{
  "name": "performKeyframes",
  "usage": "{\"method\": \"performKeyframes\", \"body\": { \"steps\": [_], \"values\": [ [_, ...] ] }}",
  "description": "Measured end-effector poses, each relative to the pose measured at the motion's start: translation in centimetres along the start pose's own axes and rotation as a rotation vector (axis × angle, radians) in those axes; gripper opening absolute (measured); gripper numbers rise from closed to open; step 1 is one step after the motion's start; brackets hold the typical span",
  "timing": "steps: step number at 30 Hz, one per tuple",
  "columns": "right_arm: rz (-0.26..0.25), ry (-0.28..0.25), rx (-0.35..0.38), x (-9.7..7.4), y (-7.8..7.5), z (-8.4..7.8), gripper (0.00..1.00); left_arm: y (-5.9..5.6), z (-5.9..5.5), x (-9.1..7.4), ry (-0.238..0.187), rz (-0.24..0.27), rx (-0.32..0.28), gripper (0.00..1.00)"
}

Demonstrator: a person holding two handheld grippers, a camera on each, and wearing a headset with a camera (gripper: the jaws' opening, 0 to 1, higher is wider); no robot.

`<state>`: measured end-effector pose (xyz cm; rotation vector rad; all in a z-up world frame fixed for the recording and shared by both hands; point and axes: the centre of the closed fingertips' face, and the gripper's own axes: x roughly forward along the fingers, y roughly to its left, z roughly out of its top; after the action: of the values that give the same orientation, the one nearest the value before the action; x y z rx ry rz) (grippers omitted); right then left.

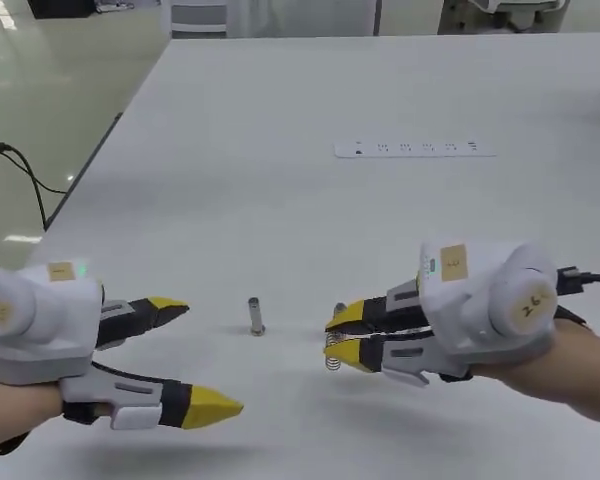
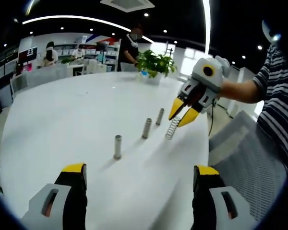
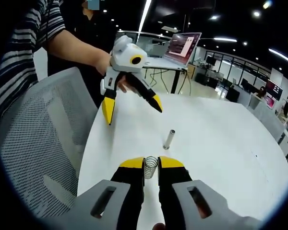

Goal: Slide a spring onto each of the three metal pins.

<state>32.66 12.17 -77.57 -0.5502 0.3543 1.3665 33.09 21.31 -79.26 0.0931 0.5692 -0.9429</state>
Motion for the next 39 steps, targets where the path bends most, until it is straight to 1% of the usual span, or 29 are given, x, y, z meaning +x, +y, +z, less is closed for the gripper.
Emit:
{"method": "performKeyframes", "body": {
  "steps": [3, 11, 15, 21, 23, 27, 31, 33, 34, 37, 39],
  "values": [
    [-0.001, -0.002, 0.004, 0.0, -0.1, 0.1, 0.07, 0.3, 0.0, 0.0, -0.004, 0.016, -0.003, 0.98],
    [-0.006, -0.003, 0.008, 0.2, -0.1, 0.2, 0.07, 0.4, 0.0, -0.3, -0.004, 0.02, -0.001, 0.98],
    [-0.007, -0.01, 0.011, 0.6, -0.1, 0.5, 0.07, 0.4, 0.0, -0.4, -0.004, 0.022, 0.001, 0.98],
    [-0.021, -0.023, 0.013, 1.6, -0.6, 1.4, 0.07, 0.2, 0.2, -0.5, -0.007, 0.022, 0.006, 0.98],
    [-0.035, -0.036, 0.03, 1.8, -1.0, 1.8, 0.07, 0.2, 0.3, -0.4, -0.009, 0.022, 0.005, 0.98],
    [-0.042, -0.043, 0.026, 2.1, -1.4, 2.4, 0.07, 0.2, 0.4, -0.4, -0.012, 0.022, 0.006, 0.98],
    [-0.05, -0.065, 0.036, 2.3, -1.8, 3.3, 0.07, 0.2, 0.6, -0.5, -0.015, 0.024, 0.008, 0.98],
    [-0.057, -0.063, 0.028, 2.6, -2.1, 3.6, 0.07, 0.2, 0.6, -0.6, -0.016, 0.025, 0.009, 0.98],
    [-0.065, -0.045, 0.005, 2.8, -2.3, 3.6, 0.07, 0.2, 0.6, -0.6, -0.016, 0.025, 0.01, 0.98],
    [-0.065, -0.069, 0.015, 3.1, -2.7, 4.5, 0.07, 0.2, 0.5, -0.7, -0.011, 0.026, 0.01, 0.98],
    [-0.069, -0.077, 0.009, 3.5, -3.0, 5.1, 0.07, 0.2, 0.3, -0.8, -0.008, 0.026, 0.009, 0.98]
  ]
}}
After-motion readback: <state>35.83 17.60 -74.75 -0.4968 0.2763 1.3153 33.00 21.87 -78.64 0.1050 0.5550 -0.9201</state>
